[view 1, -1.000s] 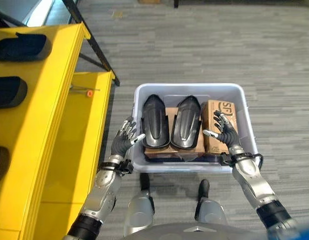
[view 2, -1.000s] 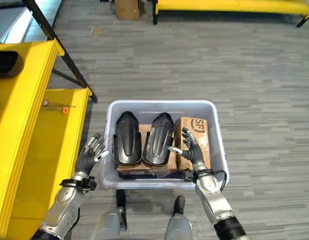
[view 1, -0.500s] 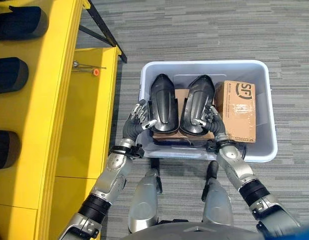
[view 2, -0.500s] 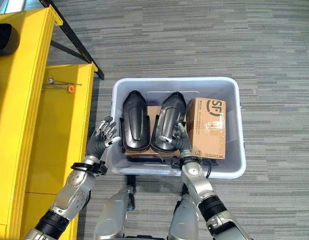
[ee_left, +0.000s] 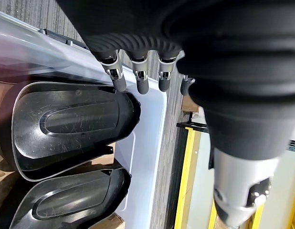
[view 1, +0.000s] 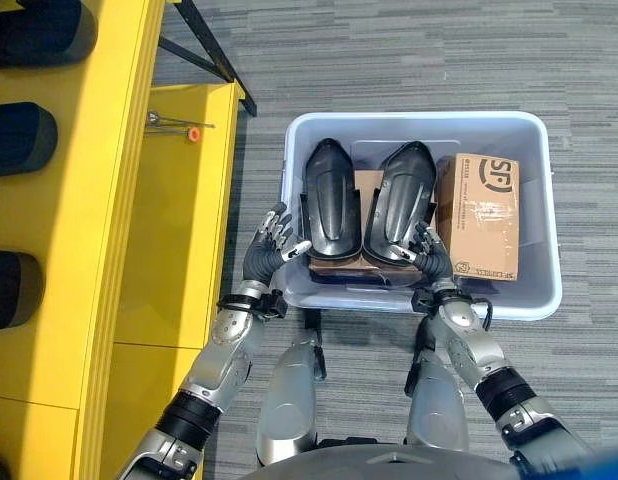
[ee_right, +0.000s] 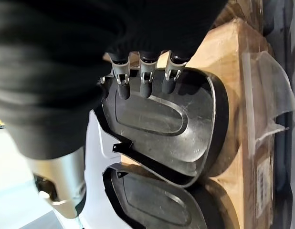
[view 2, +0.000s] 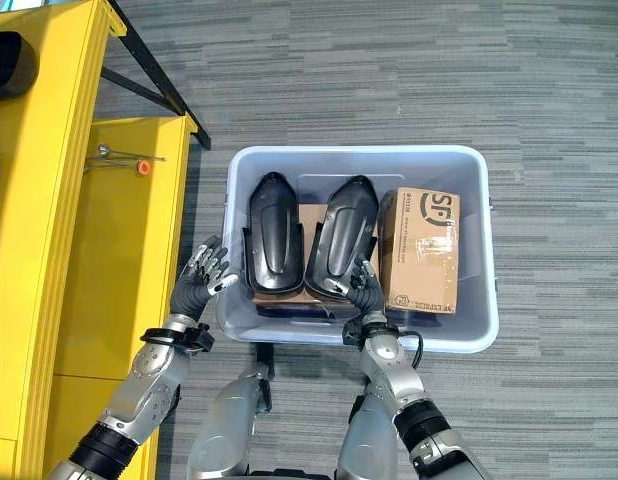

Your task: Move parts from the plastic box to the shelf.

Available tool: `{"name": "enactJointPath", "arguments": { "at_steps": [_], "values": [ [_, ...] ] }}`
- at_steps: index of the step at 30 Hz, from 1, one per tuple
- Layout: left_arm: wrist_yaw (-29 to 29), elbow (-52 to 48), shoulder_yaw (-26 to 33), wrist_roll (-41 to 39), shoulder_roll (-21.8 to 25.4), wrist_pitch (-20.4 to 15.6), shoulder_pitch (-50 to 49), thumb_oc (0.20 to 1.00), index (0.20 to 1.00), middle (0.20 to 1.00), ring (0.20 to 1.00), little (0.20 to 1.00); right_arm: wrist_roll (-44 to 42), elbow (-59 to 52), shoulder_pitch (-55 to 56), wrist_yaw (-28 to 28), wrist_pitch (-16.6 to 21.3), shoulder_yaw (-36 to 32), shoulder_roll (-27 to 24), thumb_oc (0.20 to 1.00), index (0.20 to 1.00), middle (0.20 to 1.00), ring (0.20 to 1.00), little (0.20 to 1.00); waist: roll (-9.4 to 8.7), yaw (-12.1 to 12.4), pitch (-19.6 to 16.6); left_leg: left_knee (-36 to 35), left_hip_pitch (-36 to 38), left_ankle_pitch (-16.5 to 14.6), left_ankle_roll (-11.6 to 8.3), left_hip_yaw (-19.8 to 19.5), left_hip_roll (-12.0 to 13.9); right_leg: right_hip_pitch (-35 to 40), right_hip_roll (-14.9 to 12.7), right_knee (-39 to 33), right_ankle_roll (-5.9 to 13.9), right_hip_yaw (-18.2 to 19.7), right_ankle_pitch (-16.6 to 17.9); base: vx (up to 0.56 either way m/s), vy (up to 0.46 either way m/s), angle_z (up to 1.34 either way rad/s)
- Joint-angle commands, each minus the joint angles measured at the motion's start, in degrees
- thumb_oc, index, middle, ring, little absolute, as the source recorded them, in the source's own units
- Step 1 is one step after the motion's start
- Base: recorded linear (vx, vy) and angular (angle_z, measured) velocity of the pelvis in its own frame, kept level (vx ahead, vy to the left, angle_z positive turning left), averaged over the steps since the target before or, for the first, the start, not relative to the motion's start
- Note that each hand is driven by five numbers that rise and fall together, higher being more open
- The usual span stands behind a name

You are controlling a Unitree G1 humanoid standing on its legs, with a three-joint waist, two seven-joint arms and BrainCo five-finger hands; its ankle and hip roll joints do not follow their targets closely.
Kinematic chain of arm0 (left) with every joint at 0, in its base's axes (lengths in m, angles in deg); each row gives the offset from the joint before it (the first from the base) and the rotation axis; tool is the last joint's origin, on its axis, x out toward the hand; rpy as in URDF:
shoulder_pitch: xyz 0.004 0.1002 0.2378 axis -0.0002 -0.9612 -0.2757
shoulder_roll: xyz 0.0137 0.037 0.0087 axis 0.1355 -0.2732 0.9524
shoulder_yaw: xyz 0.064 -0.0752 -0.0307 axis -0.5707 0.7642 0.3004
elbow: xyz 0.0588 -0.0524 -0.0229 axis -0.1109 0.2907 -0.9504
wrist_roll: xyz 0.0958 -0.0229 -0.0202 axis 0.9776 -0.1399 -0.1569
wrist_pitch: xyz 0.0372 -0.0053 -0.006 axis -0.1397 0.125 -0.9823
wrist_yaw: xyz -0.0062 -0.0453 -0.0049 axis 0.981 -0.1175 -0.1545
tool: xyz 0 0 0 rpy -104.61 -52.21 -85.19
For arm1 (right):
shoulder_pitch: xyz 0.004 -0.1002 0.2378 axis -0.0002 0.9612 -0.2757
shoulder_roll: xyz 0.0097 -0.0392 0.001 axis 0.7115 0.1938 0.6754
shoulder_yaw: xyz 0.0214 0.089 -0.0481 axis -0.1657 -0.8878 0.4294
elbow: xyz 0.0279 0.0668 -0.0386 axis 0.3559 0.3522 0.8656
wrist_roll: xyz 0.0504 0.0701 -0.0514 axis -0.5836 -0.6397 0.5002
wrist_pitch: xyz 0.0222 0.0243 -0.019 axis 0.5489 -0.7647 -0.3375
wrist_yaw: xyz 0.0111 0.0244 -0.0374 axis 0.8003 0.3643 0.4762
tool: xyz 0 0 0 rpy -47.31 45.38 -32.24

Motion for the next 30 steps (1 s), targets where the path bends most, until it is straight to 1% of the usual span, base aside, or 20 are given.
{"name": "enactJointPath", "arguments": {
  "at_steps": [1, 4, 7, 12, 23, 30],
  "values": [
    [0.82, -3.47, 0.53, 0.82, 3.12, -3.51, -1.71, 1.000, 1.000, 1.000, 1.000, 1.000, 2.43, -5.81, 1.20, -0.07, 2.51, -0.36, 0.62, 1.000, 1.000, 1.000, 1.000, 1.000, -3.30, -0.18, -1.44, 7.20, -3.96, -0.74, -3.15, -1.86, 5.31, 0.77, -7.70, -1.08, 3.02, 0.99, 7.27, 0.00, 0.000, 0.00],
    [1.09, -3.27, 0.74, 1.09, 3.03, -3.53, -1.57, 1.000, 1.000, 1.000, 1.000, 1.000, 3.33, -8.73, 1.89, 0.24, 2.73, -0.41, -0.48, 1.000, 1.000, 1.000, 1.000, 1.000, -3.69, -0.66, -1.70, 7.19, -4.17, -0.63, -3.18, -1.74, 5.46, 0.26, -7.69, -1.06, 3.04, 1.25, 7.42, 0.00, 0.000, 0.00],
    [1.23, -3.48, 1.30, 1.66, 3.05, -3.72, -1.96, 1.000, 1.000, 1.000, 1.000, 1.000, 5.16, -14.77, 4.04, 0.91, 3.58, -1.02, -2.39, 1.000, 1.000, 1.000, 1.000, 1.000, -4.26, -1.36, -2.14, 7.02, -4.23, -0.55, -3.31, -1.62, 5.66, -0.05, -7.62, -1.14, 3.13, 1.56, 7.43, 0.00, 0.000, 0.00],
    [1.38, -3.81, 1.67, 1.41, 3.16, -3.85, -2.28, 1.000, 1.000, 1.000, 1.000, 1.000, 6.06, -16.71, 4.41, -0.13, 4.19, -2.46, -2.89, 1.000, 1.000, 1.000, 1.000, 1.000, -4.08, -1.57, -2.18, 7.23, -4.85, -0.30, -3.62, -1.79, 6.00, -0.74, -7.50, -0.66, 3.07, 1.88, 7.17, 0.00, -0.020, -0.08],
    [1.88, -4.28, 0.98, 0.53, 3.17, -4.15, -2.01, 1.000, 1.000, 1.000, 1.000, 1.000, 5.61, -11.48, 1.25, -3.09, 3.96, -3.85, -2.02, 1.000, 1.000, 1.000, 1.000, 1.000, -2.99, -1.08, -1.25, 7.71, -5.90, -0.37, -3.73, -1.98, 5.94, -1.55, -7.30, -0.12, 3.07, 1.64, 7.01, 0.00, 0.000, 0.00],
    [2.17, -4.67, 0.64, 0.29, 3.31, -4.57, -1.95, 1.000, 1.000, 1.000, 1.000, 1.000, 4.89, -6.71, -1.12, -4.42, 3.72, -4.08, -1.04, 1.000, 1.000, 1.000, 1.000, 1.000, -2.22, -0.19, -0.46, 7.95, -7.10, -0.19, -3.57, -2.38, 5.60, -2.27, -7.35, 0.45, 2.91, 1.44, 6.80, 0.00, 0.002, 0.01]
  ]
}}
